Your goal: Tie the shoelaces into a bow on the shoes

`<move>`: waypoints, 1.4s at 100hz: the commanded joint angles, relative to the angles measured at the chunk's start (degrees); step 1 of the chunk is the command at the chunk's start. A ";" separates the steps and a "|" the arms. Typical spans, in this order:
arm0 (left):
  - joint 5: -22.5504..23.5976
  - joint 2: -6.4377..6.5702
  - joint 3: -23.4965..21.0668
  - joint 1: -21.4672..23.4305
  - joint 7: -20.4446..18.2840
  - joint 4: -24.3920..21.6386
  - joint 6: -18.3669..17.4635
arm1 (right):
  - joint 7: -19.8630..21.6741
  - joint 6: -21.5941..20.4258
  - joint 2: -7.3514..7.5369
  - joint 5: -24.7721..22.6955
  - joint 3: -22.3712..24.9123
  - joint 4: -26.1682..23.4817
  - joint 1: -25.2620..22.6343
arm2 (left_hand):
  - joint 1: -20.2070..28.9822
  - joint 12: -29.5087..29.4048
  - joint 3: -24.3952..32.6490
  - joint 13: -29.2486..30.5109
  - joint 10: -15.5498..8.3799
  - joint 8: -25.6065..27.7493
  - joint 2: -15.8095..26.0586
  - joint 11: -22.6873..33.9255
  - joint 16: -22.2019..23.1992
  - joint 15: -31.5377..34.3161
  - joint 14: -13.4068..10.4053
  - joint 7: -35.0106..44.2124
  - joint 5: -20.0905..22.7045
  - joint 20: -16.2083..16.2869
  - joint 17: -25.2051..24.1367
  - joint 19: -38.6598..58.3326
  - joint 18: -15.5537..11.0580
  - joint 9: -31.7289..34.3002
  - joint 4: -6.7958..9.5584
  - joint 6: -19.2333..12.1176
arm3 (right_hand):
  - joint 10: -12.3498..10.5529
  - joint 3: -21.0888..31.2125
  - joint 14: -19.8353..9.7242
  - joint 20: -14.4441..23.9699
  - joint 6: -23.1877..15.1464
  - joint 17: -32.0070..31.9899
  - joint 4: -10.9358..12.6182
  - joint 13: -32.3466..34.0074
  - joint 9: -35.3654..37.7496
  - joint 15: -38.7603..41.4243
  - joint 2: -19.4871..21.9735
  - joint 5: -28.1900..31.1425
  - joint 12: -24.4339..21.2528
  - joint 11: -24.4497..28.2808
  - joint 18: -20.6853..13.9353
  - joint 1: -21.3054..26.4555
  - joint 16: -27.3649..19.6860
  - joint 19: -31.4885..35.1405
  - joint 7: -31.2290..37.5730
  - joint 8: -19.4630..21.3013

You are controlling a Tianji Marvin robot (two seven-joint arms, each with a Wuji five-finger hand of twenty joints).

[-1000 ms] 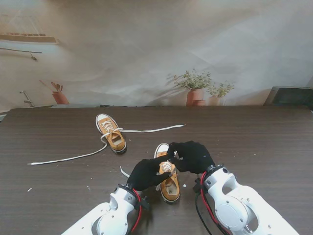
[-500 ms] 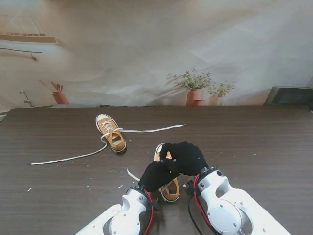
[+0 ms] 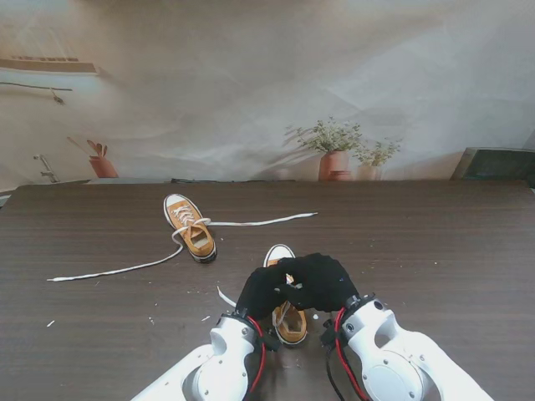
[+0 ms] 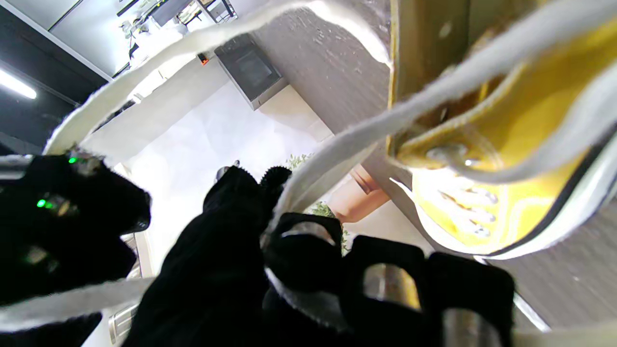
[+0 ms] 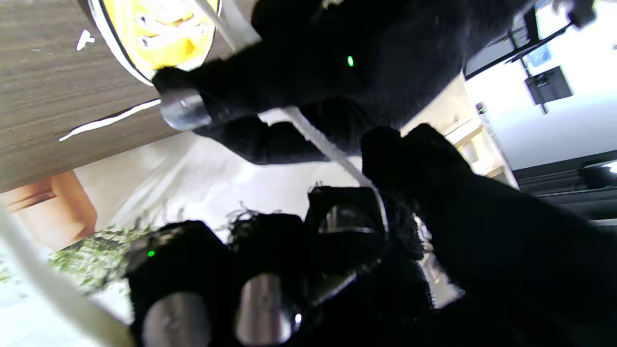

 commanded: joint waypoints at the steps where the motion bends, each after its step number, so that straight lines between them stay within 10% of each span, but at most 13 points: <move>1: 1.15 0.86 -0.59 0.47 -1.03 -1.46 0.30 | 1.25 -1.13 0.78 -0.12 0.28 1.63 0.17 | 1.92 0.03 -1.80 1.48 0.16 0.67 1.91 2.34 -1.49 0.76 3.96 0.47 -1.32 -0.97 1.54 15.10 -7.51 0.74 0.45 -2.85 | -0.60 2.53 -2.82 0.43 -1.88 2.16 0.64 1.56 3.02 4.98 -1.17 1.56 0.64 2.07 -1.27 -1.92 1.15 16.45 0.39 -1.64; 29: 3.05 2.21 -3.06 2.09 -2.84 -3.68 0.92 | 4.02 -9.67 1.88 -2.85 3.07 4.28 0.53 | 1.79 0.20 -1.95 1.49 -1.89 0.36 1.96 2.29 -1.38 1.01 3.39 0.16 -0.90 -0.87 1.58 15.10 -7.70 1.04 0.48 -2.47 | 0.10 3.98 -3.61 0.62 -3.46 2.36 0.20 1.62 3.01 4.85 -2.62 6.89 0.61 1.42 -2.44 -9.39 1.10 16.45 -0.21 -7.37; 52: 3.19 2.37 -3.33 2.13 -3.23 -3.81 0.93 | -1.99 -10.57 2.81 -16.42 3.39 5.35 0.50 | 1.77 0.34 -2.07 1.50 -1.90 -0.09 1.92 2.19 -1.34 1.10 3.16 -0.27 -0.66 -0.79 1.59 15.10 -7.77 1.14 0.51 -2.14 | -0.47 2.19 -5.23 -2.11 -4.28 2.32 1.00 1.74 2.97 4.29 -0.39 7.42 0.29 -0.98 -4.32 -11.49 0.01 16.08 -3.13 -12.66; 66: 2.65 2.30 -3.09 2.25 -3.47 -3.94 1.14 | -8.09 -3.74 3.78 -26.90 1.49 6.07 0.33 | 1.79 0.41 -2.11 1.51 -1.91 -0.30 1.92 2.16 -1.30 1.21 3.03 -0.46 -0.58 -0.71 1.61 15.10 -7.86 1.32 0.53 -2.00 | -2.27 2.36 -8.01 -4.85 -6.91 2.38 1.68 1.88 1.58 3.66 1.23 2.01 0.86 -3.98 -6.98 -12.61 -1.84 14.61 -11.26 -18.19; 96: 2.67 2.52 -2.51 2.37 -4.48 -4.60 1.70 | -11.04 12.42 4.67 -36.28 -4.09 9.21 2.03 | 1.69 0.54 -2.25 1.51 -2.05 -0.59 2.03 2.02 -1.26 1.31 2.82 -0.67 -0.44 -0.58 1.64 15.10 -8.06 1.43 0.55 -2.15 | -4.81 0.95 -11.94 -9.79 -6.70 1.93 10.00 2.04 -12.35 0.82 10.78 -13.03 4.41 -3.89 -9.53 -10.86 -8.78 9.15 -24.52 -4.69; 117: 3.01 2.79 -2.58 2.28 -5.17 -4.55 1.50 | -13.83 17.77 3.85 -32.79 -7.49 13.33 4.44 | 1.65 0.63 -2.35 1.52 -2.08 -0.82 2.03 1.95 -1.24 1.36 2.83 -0.93 -0.52 -0.48 1.66 15.10 -8.17 1.45 0.56 -2.26 | -2.12 -0.10 -7.00 -14.54 -4.08 -1.69 7.59 1.94 -25.92 -9.00 11.94 -29.75 1.10 -6.27 -2.40 -11.06 -17.56 -4.13 -23.20 -2.82; 129: 3.31 2.90 -2.71 2.41 -5.26 -4.63 1.48 | -14.27 17.30 3.26 -29.19 -7.71 14.19 4.54 | 1.65 0.69 -2.40 1.51 -2.08 -1.17 2.07 1.92 -1.22 1.43 2.81 -1.25 -0.45 -0.40 1.68 15.10 -8.30 1.46 0.59 -2.40 | 1.02 -1.44 0.10 -10.49 -3.10 -19.31 10.46 0.25 -38.73 -26.38 13.70 -40.35 -2.82 -11.02 -1.22 -14.48 -28.85 -15.17 -22.59 -4.69; 140: 4.14 3.09 -2.91 2.61 -5.23 -4.74 1.52 | -15.76 16.03 2.61 -25.66 -7.71 15.14 4.57 | 1.80 0.78 -2.47 1.52 -1.99 -3.30 1.88 1.89 -1.14 1.63 2.73 -3.06 -0.70 -0.17 1.73 15.10 -8.64 1.51 0.68 -1.84 | 4.90 -2.22 5.36 -16.50 -3.59 -37.33 11.10 -15.11 -50.43 -50.38 13.00 -45.22 -14.56 -22.16 0.33 -17.27 -31.38 -33.21 -27.19 -9.98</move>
